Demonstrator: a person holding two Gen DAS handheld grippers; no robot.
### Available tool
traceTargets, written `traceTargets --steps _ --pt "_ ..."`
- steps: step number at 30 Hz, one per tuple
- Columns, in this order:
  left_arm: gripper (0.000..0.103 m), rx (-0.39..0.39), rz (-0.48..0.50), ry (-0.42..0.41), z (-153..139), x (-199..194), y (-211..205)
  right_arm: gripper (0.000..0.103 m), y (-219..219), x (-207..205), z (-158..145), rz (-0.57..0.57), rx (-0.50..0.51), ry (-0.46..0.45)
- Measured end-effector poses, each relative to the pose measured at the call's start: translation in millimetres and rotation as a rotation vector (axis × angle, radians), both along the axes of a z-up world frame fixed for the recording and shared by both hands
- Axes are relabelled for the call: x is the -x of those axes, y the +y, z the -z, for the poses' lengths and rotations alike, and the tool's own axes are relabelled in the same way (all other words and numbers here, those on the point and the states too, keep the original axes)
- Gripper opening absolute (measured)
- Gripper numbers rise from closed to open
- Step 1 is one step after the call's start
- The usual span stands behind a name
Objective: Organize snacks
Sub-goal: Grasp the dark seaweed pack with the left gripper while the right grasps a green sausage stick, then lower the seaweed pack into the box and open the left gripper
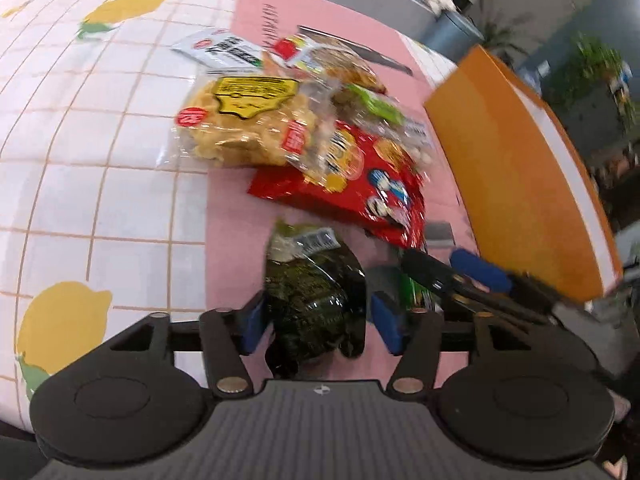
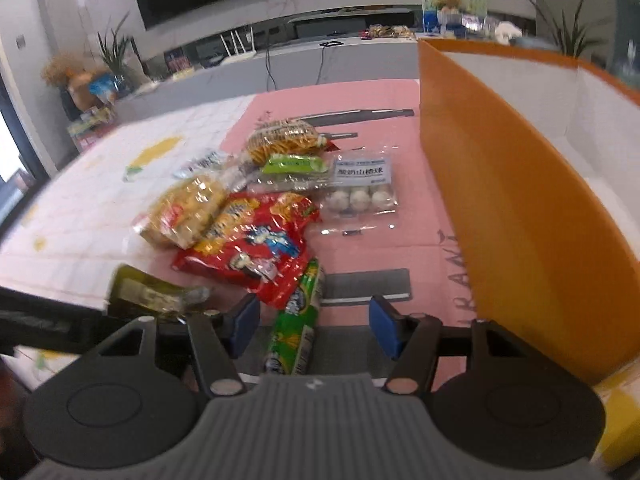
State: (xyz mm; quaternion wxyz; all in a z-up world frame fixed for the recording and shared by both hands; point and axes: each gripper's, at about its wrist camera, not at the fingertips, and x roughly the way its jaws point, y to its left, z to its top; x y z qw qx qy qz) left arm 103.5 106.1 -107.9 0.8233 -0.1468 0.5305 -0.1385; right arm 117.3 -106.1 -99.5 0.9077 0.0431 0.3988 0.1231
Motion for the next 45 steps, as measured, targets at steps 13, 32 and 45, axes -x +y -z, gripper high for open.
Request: traceTargets --steps 13,32,45 --pt "0.046 -0.019 -0.011 -0.002 -1 4 5 0.022 10 1 8 -0.045 0.093 -0.03" --pt "0.046 0.154 -0.144 -0.108 -60 15 27 0.021 -28 30 -39 -0.054 -0.042 -0.057" --pt "0.046 0.211 -0.007 -0.22 -118 -4 -46 0.021 -124 54 -98 0.136 -0.127 -0.224"
